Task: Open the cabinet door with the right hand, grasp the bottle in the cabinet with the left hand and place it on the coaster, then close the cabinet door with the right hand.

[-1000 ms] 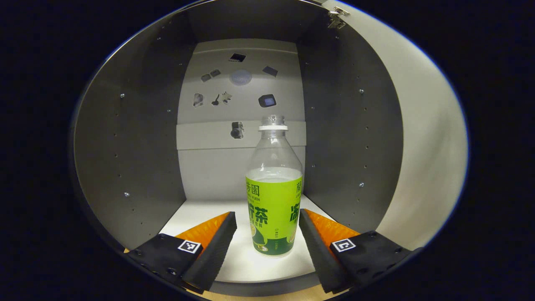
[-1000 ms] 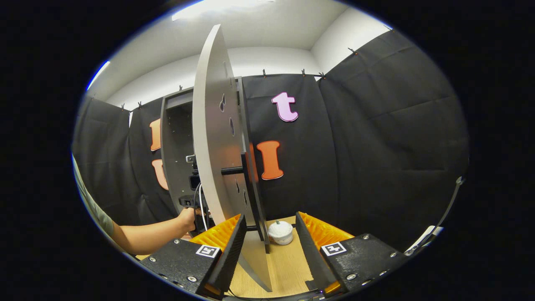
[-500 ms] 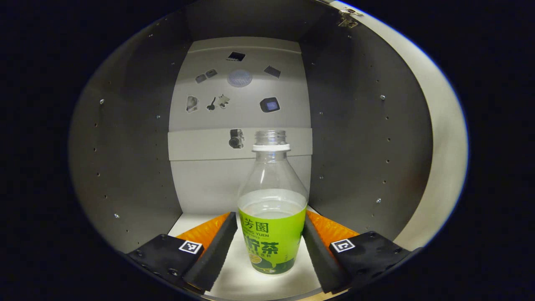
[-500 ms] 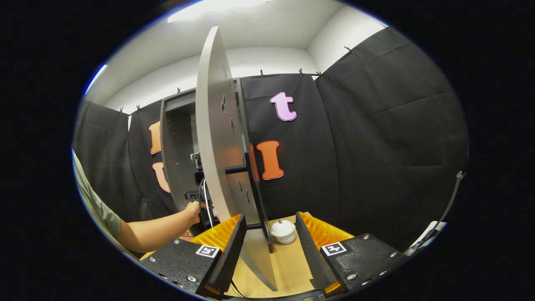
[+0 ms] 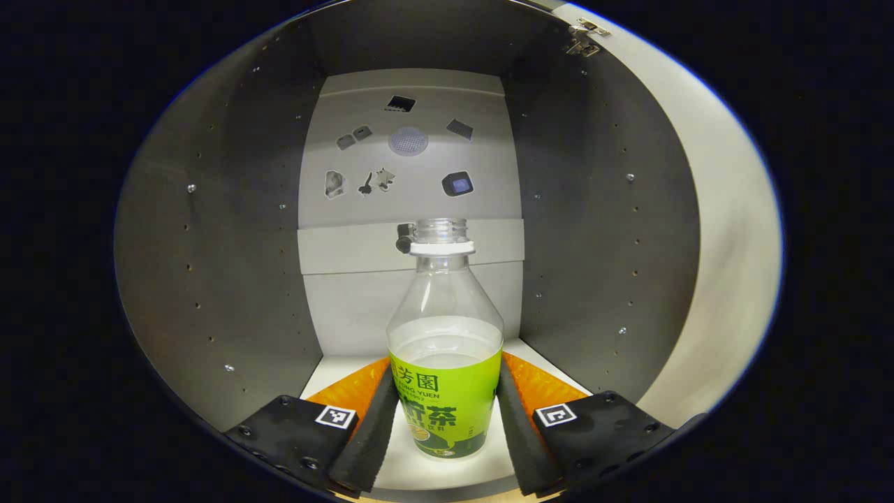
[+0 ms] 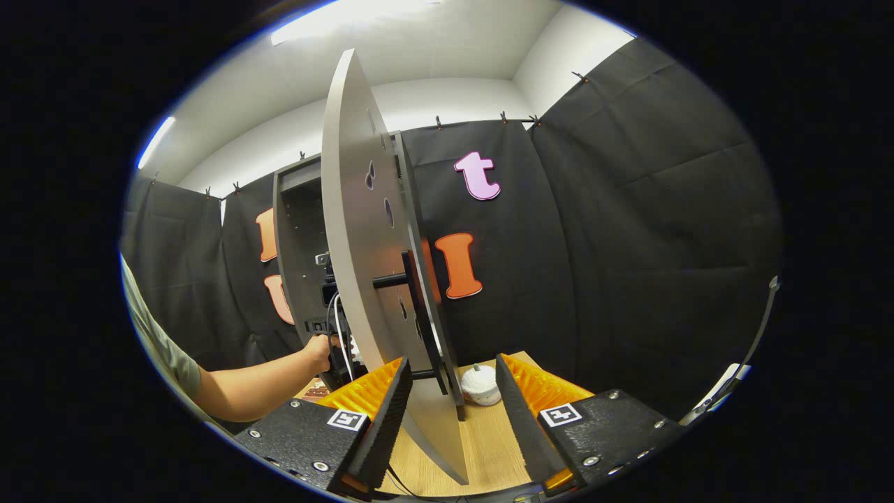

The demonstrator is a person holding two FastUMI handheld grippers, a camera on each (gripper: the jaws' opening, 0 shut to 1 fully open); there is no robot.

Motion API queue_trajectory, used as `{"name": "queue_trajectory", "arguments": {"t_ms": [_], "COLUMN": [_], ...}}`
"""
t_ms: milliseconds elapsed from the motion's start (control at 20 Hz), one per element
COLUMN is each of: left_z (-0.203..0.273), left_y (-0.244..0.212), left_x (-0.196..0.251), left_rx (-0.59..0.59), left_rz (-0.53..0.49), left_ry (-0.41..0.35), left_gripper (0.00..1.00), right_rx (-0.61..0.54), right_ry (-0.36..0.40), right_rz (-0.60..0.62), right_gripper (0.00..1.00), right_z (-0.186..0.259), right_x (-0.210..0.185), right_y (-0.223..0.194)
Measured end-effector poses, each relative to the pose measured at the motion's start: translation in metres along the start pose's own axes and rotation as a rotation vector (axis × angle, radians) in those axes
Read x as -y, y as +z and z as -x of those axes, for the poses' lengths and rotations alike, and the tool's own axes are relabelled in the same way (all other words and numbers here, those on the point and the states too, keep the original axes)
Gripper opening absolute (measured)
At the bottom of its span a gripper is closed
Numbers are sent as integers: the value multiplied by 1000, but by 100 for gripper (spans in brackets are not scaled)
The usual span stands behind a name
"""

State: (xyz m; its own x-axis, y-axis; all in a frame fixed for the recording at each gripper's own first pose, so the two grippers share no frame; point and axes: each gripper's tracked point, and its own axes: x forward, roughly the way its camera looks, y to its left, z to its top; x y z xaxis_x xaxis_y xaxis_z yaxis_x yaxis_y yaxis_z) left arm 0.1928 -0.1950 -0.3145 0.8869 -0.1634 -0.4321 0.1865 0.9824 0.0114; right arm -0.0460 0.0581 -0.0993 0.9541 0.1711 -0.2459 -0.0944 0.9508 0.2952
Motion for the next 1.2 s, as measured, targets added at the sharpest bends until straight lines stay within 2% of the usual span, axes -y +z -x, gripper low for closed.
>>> {"name": "queue_trajectory", "arguments": {"t_ms": [50,100,150,650,950,1000,1050,1200], "left_z": [7,17,26,122,167,171,176,184], "left_y": [3,4,7,28,15,10,6,-14], "left_x": [0,-2,-4,-23,-37,-40,-43,-51], "left_rx": [7,13,22,95,132,133,129,101], "left_rz": [0,2,6,16,-31,-45,-66,-72], "left_ry": [-2,1,4,95,145,141,136,117], "left_gripper": [78,80,78,78,80,76,78,77], "right_rx": [1,2,2,-13,-13,-6,-1,1], "right_ry": [6,10,21,94,53,39,22,-13], "right_rz": [8,13,15,33,78,79,86,113], "right_gripper": [76,68,77,77,77,77,77,77], "right_z": [1,1,2,3,9,11,13,17], "right_x": [0,0,0,20,24,22,21,12], "right_y": [0,1,2,1,-4,-5,-6,-11]}}
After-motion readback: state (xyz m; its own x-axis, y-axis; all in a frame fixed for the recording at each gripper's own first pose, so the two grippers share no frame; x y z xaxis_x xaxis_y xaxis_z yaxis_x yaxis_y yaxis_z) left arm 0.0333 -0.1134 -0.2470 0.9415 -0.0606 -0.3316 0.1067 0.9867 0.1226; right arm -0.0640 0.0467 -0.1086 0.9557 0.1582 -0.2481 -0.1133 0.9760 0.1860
